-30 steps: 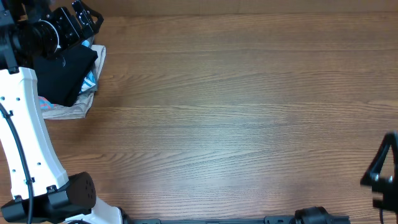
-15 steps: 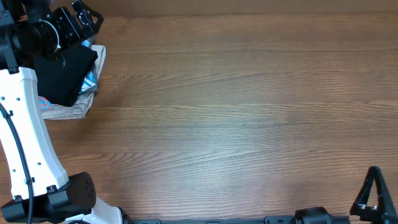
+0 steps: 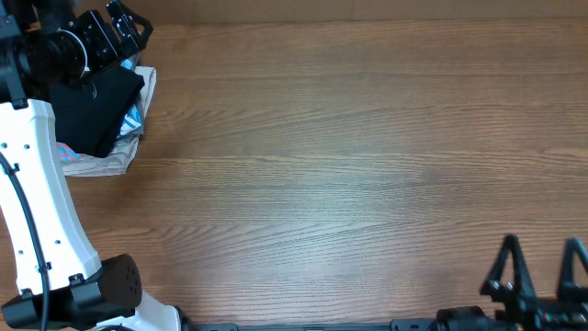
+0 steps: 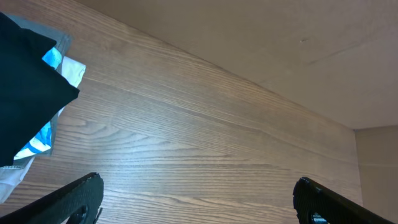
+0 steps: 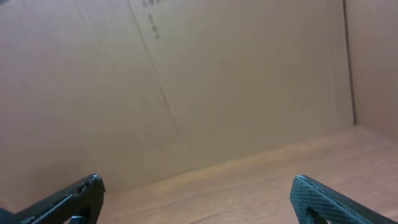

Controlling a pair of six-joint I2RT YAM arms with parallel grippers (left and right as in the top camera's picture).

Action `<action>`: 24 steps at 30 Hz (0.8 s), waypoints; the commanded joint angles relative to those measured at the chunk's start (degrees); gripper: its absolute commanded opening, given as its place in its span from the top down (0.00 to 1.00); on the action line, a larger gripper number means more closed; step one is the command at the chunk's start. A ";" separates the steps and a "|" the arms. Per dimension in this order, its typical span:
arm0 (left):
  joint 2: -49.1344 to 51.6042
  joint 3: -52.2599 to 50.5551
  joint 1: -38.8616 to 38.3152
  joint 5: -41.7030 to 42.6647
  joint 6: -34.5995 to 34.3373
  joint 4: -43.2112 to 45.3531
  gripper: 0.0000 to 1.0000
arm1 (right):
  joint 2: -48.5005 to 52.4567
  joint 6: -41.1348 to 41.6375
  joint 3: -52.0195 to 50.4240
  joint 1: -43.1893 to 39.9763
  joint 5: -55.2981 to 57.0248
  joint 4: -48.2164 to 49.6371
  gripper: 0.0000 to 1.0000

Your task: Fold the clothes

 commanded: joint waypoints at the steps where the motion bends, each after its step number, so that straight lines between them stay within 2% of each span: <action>1: -0.48 -0.28 -0.02 -0.20 -0.13 0.04 0.00 | -1.49 4.37 -5.90 -0.37 -0.28 3.13 0.00; 7: -0.48 -0.31 -0.02 -0.20 -0.13 0.04 0.00 | -1.49 8.57 -15.02 -0.55 -0.55 11.89 0.00; 16: -0.48 -0.28 -0.02 -0.20 -0.13 0.04 0.00 | -1.49 9.66 -31.41 -0.55 -5.09 33.53 0.00; 24: -0.48 -0.28 -0.02 -0.20 -0.13 0.04 0.00 | -1.51 9.86 -38.88 -0.55 -5.68 44.22 0.00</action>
